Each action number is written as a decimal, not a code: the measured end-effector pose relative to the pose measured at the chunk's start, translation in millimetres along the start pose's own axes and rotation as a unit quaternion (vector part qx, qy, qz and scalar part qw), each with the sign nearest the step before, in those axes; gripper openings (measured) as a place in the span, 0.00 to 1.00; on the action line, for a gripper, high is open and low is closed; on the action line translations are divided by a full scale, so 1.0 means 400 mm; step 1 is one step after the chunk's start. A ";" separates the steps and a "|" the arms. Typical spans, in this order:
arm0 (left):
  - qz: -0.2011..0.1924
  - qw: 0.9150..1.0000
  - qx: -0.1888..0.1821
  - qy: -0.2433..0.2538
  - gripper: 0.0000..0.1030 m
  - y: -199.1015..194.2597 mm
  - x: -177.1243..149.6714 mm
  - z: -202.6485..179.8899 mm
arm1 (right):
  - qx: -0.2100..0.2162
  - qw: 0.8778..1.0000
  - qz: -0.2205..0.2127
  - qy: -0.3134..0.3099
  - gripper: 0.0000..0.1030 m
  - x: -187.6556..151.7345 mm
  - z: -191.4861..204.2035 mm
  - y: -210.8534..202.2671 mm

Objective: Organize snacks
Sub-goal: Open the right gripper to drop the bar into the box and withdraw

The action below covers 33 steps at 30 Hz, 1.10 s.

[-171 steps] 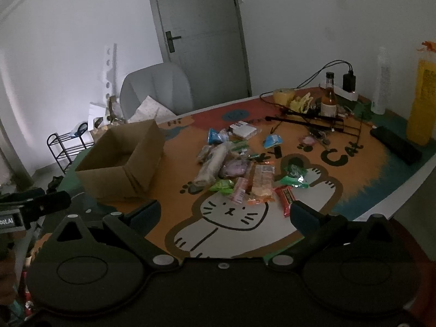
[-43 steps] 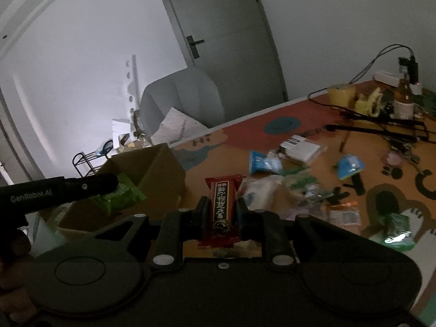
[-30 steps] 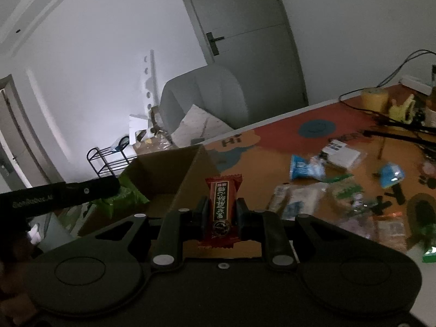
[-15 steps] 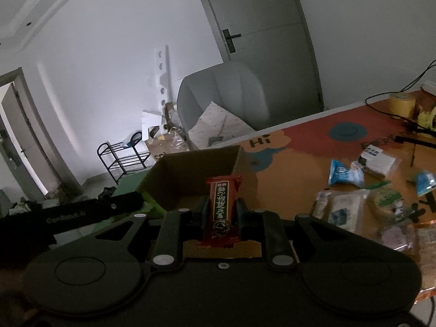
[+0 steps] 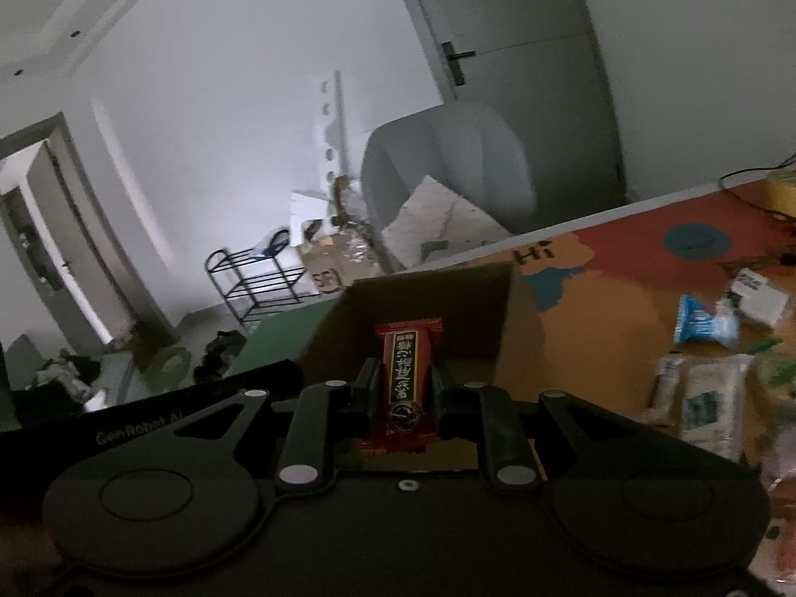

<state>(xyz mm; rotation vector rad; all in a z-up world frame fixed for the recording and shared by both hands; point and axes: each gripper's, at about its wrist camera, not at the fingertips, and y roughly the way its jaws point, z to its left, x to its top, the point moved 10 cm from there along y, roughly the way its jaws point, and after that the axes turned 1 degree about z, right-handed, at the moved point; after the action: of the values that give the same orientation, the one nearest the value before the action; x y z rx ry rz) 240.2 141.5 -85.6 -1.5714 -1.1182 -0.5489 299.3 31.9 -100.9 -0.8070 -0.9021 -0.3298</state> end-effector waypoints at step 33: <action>0.020 0.999 -0.009 0.040 0.97 -0.021 -0.077 -0.160 | -0.110 0.993 -0.032 0.006 1.00 -0.048 -0.227 -0.254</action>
<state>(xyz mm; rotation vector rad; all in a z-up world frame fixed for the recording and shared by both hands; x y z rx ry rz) 231.6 70.3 -86.3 -1.5700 -1.0229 -0.5900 281.6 -104.6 -100.0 -0.9781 -0.8921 -0.4966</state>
